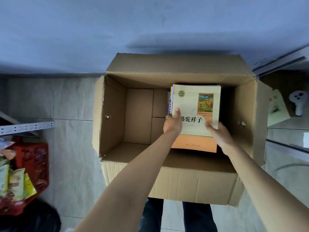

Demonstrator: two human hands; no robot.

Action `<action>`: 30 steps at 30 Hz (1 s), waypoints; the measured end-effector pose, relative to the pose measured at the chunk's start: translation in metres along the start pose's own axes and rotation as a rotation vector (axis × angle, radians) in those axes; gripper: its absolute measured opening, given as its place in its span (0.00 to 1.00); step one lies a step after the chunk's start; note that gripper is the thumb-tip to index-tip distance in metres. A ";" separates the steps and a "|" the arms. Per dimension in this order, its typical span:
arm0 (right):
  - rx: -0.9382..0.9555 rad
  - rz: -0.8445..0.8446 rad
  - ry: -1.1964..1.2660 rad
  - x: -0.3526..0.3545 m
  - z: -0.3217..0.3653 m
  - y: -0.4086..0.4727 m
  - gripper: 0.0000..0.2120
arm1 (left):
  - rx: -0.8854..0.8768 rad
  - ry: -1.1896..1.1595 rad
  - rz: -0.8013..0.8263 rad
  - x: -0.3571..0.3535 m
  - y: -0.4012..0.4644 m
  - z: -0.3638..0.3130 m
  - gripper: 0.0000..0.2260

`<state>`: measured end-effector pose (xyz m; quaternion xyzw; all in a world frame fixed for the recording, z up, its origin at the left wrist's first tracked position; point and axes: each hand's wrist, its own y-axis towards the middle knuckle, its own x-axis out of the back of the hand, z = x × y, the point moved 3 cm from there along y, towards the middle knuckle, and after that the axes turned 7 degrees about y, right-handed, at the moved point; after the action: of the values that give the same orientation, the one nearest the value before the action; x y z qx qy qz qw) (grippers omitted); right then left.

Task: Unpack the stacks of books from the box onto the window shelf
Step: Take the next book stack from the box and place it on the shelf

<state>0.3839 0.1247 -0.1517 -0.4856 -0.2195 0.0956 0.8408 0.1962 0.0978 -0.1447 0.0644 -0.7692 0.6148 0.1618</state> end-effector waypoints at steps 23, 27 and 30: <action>0.055 -0.025 -0.160 0.005 0.025 -0.024 0.23 | -0.044 -0.127 -0.018 0.016 -0.011 0.005 0.35; 0.092 -0.021 -0.145 0.013 0.040 -0.053 0.21 | -0.071 -0.234 -0.040 0.031 -0.041 0.002 0.30; 0.133 0.029 -0.078 0.018 0.058 -0.086 0.23 | -0.076 -0.383 -0.038 0.049 -0.073 0.006 0.31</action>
<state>0.3683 0.1322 -0.0479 -0.4279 -0.2380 0.1410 0.8605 0.1708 0.0794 -0.0622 0.1886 -0.8072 0.5587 0.0263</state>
